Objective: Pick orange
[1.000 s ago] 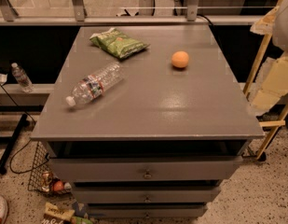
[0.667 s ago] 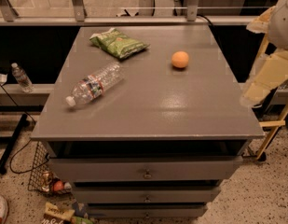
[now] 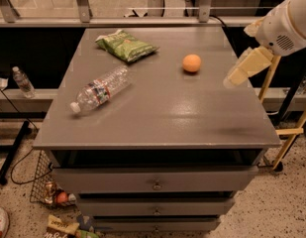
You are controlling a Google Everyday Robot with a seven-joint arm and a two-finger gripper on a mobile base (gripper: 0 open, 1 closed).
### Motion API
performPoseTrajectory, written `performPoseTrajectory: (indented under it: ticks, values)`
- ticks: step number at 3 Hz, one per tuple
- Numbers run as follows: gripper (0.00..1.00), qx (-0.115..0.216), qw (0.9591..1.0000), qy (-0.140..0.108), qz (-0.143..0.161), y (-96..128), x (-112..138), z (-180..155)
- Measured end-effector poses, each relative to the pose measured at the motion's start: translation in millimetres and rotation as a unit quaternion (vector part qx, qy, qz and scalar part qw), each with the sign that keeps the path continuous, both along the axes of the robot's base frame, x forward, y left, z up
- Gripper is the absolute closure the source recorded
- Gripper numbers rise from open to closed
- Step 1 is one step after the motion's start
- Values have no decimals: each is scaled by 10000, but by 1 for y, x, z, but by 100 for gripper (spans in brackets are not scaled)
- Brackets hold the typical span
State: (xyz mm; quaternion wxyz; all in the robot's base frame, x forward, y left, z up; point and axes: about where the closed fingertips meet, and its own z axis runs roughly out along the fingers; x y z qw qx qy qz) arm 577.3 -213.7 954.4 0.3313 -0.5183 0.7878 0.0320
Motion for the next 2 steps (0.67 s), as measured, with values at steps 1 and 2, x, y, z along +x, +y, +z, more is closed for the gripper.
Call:
performPoseTrajectory:
  ticks: [1,2]
  values:
    - [0,424,9989,-5,-213,27,47,-25]
    - [0,530,9984,116,-177,49,67,-46]
